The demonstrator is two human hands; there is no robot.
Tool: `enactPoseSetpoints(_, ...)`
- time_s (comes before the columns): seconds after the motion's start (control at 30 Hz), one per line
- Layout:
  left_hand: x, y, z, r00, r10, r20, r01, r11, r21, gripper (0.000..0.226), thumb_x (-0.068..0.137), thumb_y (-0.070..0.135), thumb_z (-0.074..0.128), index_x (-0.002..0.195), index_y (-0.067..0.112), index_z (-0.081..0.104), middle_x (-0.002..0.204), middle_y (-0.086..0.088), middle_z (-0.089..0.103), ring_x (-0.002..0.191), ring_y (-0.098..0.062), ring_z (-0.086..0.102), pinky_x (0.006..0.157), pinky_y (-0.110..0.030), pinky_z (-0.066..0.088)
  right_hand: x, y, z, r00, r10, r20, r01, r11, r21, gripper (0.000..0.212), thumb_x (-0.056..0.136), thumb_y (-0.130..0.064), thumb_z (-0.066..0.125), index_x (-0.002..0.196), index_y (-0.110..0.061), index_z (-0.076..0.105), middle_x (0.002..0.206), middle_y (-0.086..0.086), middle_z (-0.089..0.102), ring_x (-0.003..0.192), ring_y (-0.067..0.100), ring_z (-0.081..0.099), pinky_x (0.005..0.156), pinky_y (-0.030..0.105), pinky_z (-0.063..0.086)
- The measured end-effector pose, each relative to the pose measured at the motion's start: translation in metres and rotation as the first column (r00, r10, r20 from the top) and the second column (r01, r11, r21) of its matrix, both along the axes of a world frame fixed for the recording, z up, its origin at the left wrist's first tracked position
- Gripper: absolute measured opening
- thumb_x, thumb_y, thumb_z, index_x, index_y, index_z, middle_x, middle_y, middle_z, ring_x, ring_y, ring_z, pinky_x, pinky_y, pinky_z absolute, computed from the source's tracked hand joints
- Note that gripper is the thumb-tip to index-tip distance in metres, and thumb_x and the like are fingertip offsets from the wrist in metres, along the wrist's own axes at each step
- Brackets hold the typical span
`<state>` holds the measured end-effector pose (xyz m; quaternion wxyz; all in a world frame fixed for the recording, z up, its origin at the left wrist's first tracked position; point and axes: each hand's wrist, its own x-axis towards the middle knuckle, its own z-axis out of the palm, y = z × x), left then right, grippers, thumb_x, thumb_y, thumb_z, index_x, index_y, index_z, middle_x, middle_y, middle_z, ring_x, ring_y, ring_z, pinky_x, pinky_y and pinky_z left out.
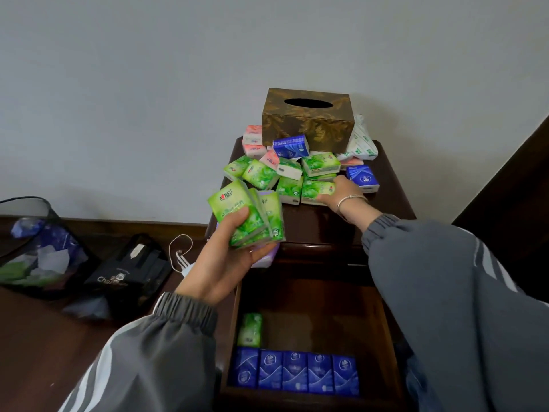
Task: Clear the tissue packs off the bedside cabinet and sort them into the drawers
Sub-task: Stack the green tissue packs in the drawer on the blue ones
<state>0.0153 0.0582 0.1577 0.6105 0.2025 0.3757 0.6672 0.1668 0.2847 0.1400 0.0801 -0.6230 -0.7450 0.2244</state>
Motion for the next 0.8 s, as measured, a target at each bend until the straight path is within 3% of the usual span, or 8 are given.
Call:
enactPoseSetpoints(0.13,-0.006,-0.030,-0.003,0.968,-0.223,-0.111,0.224,0.975,-0.008,0.060,0.070,0.034,0.079,0.126,0.017,0.063,0.130,-0.014,0.062,0.118,-0.030,0.060,0.092,-0.045,0.052,0.009,0.003,0.001,0.999,-0.011,-0.053,0.014,0.998,0.061,0.086,0.065,-0.040,0.081,0.129,-0.002,0.038,0.128,0.017,0.053,0.117,0.034,0.052,0.090,0.037,0.044)
enactPoseSetpoints(0.23,-0.006,-0.054,-0.014,0.928,-0.344,-0.140,0.335,0.938,-0.085,0.059,0.067,0.035,0.083,0.121,0.016,0.066,0.128,-0.016,0.063,0.115,-0.030,0.062,0.091,-0.042,0.054,0.024,-0.016,0.005,0.982,0.020,-0.190,-0.003,0.996,0.088,0.069,0.065,-0.027,0.083,0.117,-0.006,0.044,0.115,0.014,0.057,0.102,0.030,0.056,0.076,0.029,0.038)
enactPoseSetpoints(0.3,-0.006,-0.072,-0.031,0.911,-0.390,-0.131,0.369,0.915,-0.162,0.062,0.064,0.034,0.085,0.120,0.015,0.066,0.126,-0.018,0.063,0.112,-0.030,0.064,0.092,-0.041,0.054,0.040,-0.038,0.008,0.943,-0.033,-0.330,0.075,0.990,0.115,0.057,0.063,-0.024,0.084,0.106,-0.011,0.049,0.102,0.009,0.059,0.087,0.023,0.054,0.070,0.028,0.037)
enactPoseSetpoints(0.37,-0.004,-0.089,-0.053,0.910,-0.408,-0.076,0.383,0.895,-0.227,0.062,0.062,0.031,0.086,0.120,0.018,0.066,0.126,-0.016,0.064,0.111,-0.029,0.064,0.087,-0.038,0.056,0.064,-0.068,0.006,0.860,-0.094,-0.501,0.139,0.989,0.053,0.052,0.060,-0.024,0.086,0.097,-0.017,0.050,0.090,0.001,0.059,0.076,0.015,0.054,0.067,0.031,0.042)
enactPoseSetpoints(0.47,0.002,-0.101,-0.092,0.938,-0.348,-0.007,0.312,0.850,-0.425,0.075,0.057,0.033,0.087,0.125,0.019,0.061,0.124,-0.013,0.066,0.108,-0.028,0.066,0.088,-0.041,0.055,0.104,-0.124,-0.013,0.749,-0.162,-0.643,0.070,0.984,-0.165,0.045,0.060,-0.019,0.086,0.087,-0.023,0.049,0.083,-0.001,0.061,0.067,0.009,0.055,0.060,0.023,0.049)
enactPoseSetpoints(0.57,0.014,-0.092,-0.130,0.940,-0.333,-0.078,0.212,0.747,-0.630,0.078,0.054,0.039,0.081,0.125,0.021,0.055,0.117,-0.014,0.068,0.093,-0.025,0.068,0.083,-0.038,0.052,0.121,-0.171,-0.060,0.766,-0.276,-0.581,0.037,0.920,-0.389,0.044,0.063,-0.012,0.084,0.088,-0.022,0.049,0.091,0.008,0.062,0.069,0.013,0.058,0.050,0.018,0.050)
enactPoseSetpoints(0.67,0.028,-0.064,-0.162,0.947,-0.284,-0.151,0.115,0.737,-0.666,0.064,0.071,0.034,0.076,0.125,0.016,0.048,0.099,-0.014,0.068,0.075,-0.023,0.067,0.065,-0.034,0.054,0.112,-0.192,-0.115,0.842,-0.339,-0.419,0.125,0.879,-0.461,0.055,0.064,-0.012,0.084,0.107,-0.016,0.050,0.095,0.011,0.060,0.079,0.020,0.058,0.064,0.032,0.051)
enactPoseSetpoints(0.8,0.049,-0.021,-0.191,0.928,-0.245,-0.281,-0.005,0.746,-0.666,0.051,0.077,0.030,0.074,0.116,0.014,0.045,0.098,-0.012,0.066,0.073,-0.022,0.067,0.058,-0.035,0.057,0.090,-0.187,-0.169,0.907,-0.323,-0.271,0.158,0.856,-0.493,0.054,0.071,-0.017,0.079,0.119,-0.013,0.056,0.111,0.011,0.064,0.095,0.023,0.061,0.080,0.029,0.049)
